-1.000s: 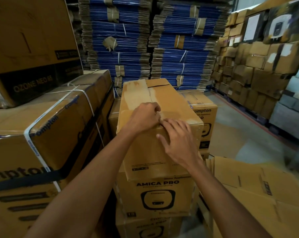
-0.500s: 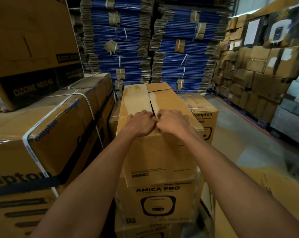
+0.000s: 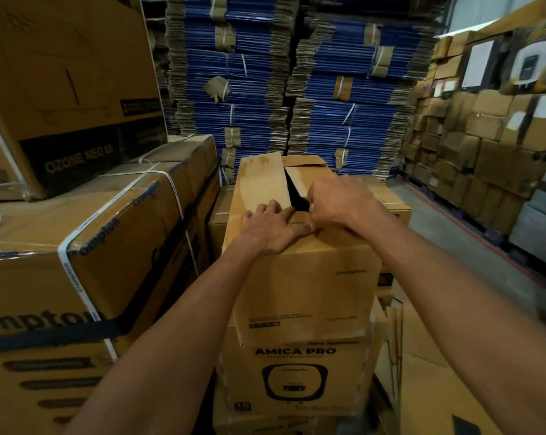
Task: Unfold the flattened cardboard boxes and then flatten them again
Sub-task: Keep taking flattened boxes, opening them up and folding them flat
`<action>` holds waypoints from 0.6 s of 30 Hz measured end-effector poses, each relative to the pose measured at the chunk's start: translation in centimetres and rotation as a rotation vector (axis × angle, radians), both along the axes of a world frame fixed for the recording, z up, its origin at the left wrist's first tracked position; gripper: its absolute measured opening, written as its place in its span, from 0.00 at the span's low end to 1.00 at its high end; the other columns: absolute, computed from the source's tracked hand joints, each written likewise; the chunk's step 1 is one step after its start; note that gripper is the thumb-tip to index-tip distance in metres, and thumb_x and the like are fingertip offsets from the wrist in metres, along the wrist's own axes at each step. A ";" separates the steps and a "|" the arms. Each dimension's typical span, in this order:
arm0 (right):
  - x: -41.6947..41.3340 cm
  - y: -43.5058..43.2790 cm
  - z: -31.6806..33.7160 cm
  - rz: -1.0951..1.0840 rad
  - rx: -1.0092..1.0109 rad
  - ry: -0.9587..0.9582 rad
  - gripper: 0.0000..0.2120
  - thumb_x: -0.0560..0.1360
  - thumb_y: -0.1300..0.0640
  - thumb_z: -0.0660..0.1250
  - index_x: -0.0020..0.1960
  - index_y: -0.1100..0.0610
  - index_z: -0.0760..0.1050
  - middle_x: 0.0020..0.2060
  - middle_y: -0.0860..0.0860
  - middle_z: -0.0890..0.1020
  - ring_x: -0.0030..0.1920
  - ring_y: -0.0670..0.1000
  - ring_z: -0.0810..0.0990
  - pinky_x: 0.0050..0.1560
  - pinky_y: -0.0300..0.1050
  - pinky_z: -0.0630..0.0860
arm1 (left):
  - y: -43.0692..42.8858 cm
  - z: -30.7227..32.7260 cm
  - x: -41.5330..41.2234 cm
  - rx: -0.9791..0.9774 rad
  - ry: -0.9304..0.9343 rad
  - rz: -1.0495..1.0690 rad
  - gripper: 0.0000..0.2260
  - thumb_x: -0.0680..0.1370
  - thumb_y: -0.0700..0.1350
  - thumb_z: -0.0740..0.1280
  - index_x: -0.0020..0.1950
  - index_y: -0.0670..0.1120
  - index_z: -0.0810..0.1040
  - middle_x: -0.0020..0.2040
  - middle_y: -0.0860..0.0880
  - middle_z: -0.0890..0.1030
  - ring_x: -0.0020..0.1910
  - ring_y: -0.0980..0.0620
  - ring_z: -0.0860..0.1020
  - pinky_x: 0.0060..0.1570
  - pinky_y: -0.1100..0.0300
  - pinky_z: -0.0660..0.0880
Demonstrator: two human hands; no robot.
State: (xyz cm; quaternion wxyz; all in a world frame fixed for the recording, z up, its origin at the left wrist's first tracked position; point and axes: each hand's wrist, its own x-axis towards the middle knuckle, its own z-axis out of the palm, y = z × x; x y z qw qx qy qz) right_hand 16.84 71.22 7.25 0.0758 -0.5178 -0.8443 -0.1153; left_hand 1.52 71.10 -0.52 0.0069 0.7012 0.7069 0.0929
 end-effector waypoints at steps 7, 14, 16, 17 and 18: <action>0.5 0.6 -0.3 0.095 -0.042 0.045 0.09 0.76 0.61 0.67 0.53 0.54 0.84 0.45 0.53 0.82 0.42 0.53 0.79 0.35 0.45 0.73 | 1.5 1.1 3.0 -0.075 -0.052 -0.213 0.29 0.78 0.70 0.54 0.73 0.57 0.73 0.73 0.49 0.73 0.72 0.47 0.69 0.74 0.34 0.50; 2.5 2.4 1.0 0.103 -0.110 0.179 0.13 0.80 0.60 0.64 0.55 0.49 0.85 0.51 0.51 0.83 0.47 0.53 0.80 0.47 0.52 0.81 | 3.3 2.6 4.0 -0.005 -0.279 -0.104 0.27 0.61 0.74 0.73 0.50 0.57 0.80 0.50 0.52 0.82 0.52 0.49 0.78 0.60 0.45 0.74; 3.0 2.9 1.9 0.103 -0.112 0.183 0.12 0.80 0.59 0.64 0.55 0.47 0.85 0.51 0.50 0.82 0.50 0.52 0.79 0.51 0.53 0.80 | 3.3 3.3 4.0 0.051 -0.242 -0.093 0.34 0.56 0.76 0.74 0.54 0.56 0.81 0.46 0.53 0.81 0.52 0.49 0.78 0.56 0.47 0.75; 3.2 3.0 2.3 0.104 -0.111 0.165 0.12 0.80 0.59 0.65 0.54 0.46 0.84 0.52 0.50 0.81 0.52 0.52 0.78 0.52 0.54 0.79 | 3.2 3.5 4.2 0.079 -0.204 -0.095 0.38 0.55 0.76 0.74 0.58 0.56 0.81 0.48 0.52 0.81 0.54 0.48 0.77 0.55 0.47 0.74; 3.5 3.3 2.6 0.106 -0.116 0.164 0.12 0.80 0.59 0.65 0.51 0.45 0.84 0.53 0.50 0.81 0.53 0.52 0.78 0.53 0.55 0.79 | 3.2 3.5 4.3 0.109 -0.169 -0.091 0.41 0.55 0.77 0.74 0.62 0.55 0.79 0.51 0.51 0.80 0.56 0.47 0.75 0.55 0.47 0.71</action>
